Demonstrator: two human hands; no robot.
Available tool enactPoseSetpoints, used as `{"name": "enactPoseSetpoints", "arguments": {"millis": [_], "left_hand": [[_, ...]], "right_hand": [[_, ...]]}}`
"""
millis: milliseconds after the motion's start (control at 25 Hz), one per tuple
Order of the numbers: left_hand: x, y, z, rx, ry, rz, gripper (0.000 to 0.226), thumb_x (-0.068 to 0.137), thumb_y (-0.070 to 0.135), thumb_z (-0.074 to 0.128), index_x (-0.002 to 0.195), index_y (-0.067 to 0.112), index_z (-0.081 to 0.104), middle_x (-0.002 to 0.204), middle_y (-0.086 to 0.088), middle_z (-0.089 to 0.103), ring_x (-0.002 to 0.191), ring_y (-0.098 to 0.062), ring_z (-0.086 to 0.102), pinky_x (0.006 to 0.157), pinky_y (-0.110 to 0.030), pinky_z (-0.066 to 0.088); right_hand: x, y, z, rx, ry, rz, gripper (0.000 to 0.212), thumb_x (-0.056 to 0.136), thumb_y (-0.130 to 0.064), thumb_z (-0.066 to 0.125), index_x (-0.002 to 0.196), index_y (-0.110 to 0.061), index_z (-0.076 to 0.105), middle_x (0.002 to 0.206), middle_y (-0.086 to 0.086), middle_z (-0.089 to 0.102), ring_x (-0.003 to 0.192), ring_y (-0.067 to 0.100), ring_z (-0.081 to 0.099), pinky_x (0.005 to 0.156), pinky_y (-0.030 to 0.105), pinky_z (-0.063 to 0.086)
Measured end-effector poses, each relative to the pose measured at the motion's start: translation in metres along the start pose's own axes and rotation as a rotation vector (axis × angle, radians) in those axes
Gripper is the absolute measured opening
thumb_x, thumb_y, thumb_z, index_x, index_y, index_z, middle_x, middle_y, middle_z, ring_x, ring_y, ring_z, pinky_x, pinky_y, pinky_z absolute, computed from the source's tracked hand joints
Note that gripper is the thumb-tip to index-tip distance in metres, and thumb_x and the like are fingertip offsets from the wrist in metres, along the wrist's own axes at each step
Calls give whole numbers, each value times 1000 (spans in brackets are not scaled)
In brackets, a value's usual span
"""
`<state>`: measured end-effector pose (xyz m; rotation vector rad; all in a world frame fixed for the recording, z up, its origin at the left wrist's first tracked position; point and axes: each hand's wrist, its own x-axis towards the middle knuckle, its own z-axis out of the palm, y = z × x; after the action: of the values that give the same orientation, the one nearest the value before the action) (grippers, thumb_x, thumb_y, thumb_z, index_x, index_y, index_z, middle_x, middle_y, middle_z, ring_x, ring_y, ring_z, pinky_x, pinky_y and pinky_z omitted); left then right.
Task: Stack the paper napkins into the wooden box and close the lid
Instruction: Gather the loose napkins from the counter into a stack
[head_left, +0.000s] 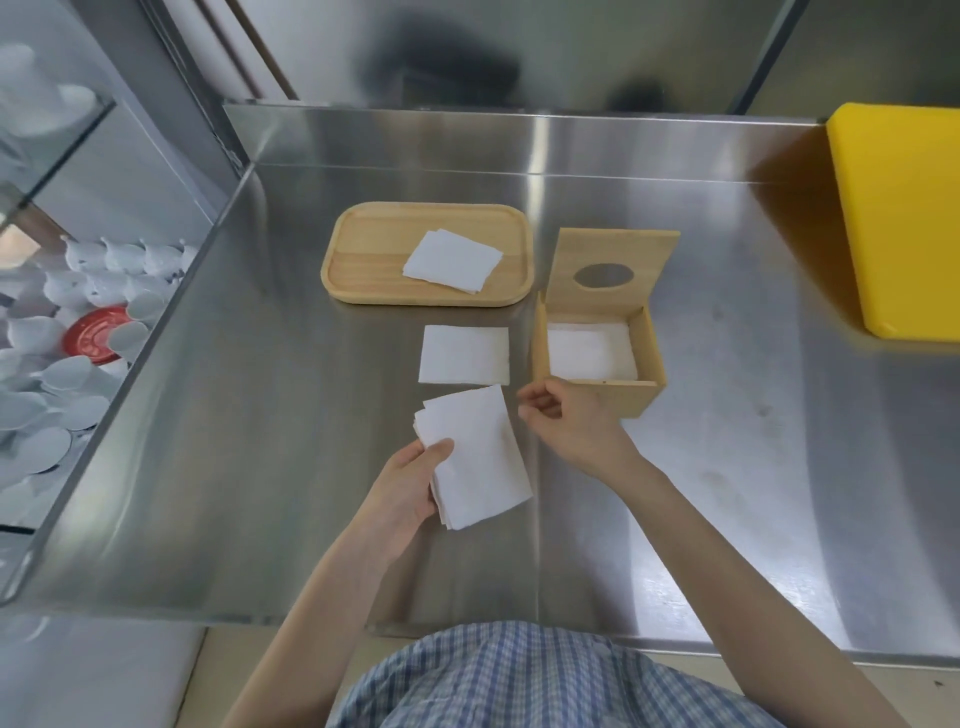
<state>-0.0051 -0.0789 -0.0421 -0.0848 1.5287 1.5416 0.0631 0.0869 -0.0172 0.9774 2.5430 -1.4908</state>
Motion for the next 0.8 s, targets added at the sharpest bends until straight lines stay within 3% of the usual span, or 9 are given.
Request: {"name": "enactPoseSetpoints", "arguments": {"millis": [200,320,520,680,800], "left_hand": [[16,17,-35,-29,23,7,25,97,17,40,114,11,57,101,-4,68,88,-19,64,67,-29,52],[30,24,-53,-51,38,0,27,97,18,40,117,9,56,102,-5,67,88,-21,64,62,-29,51],[45,31,-68,-90,57,-22,25,96,18,41,113,8,56,103,-7,66,87,-22,63,58,-29,49],[48,32,-72,-133,78,-32,20,96,17,41,105,9,57,95,-6,66,80,-23,62,43,-21,49],[45,31,-73,-143,76,-24,22,96,17,41,109,7,56,97,-7,66,81,-24,62,41,-22,49]], "right_hand": [[36,-31,22,-303,6,-109,29,93,-16,50,120,-11,57,121,6,63,110,21,59,96,31,47],[61,-42,40,-552,-55,-141,33,94,-17,46,127,-12,50,131,6,54,119,24,52,96,38,47],[89,-39,62,-794,-127,-145,34,92,-9,46,126,-7,48,128,12,48,119,28,46,95,39,44],[94,-35,71,-907,-64,-244,29,89,3,44,116,-2,53,121,14,51,110,29,50,88,37,47],[94,-34,74,-965,-38,-291,29,90,3,43,118,-1,51,122,15,52,111,30,51,87,37,48]]}}
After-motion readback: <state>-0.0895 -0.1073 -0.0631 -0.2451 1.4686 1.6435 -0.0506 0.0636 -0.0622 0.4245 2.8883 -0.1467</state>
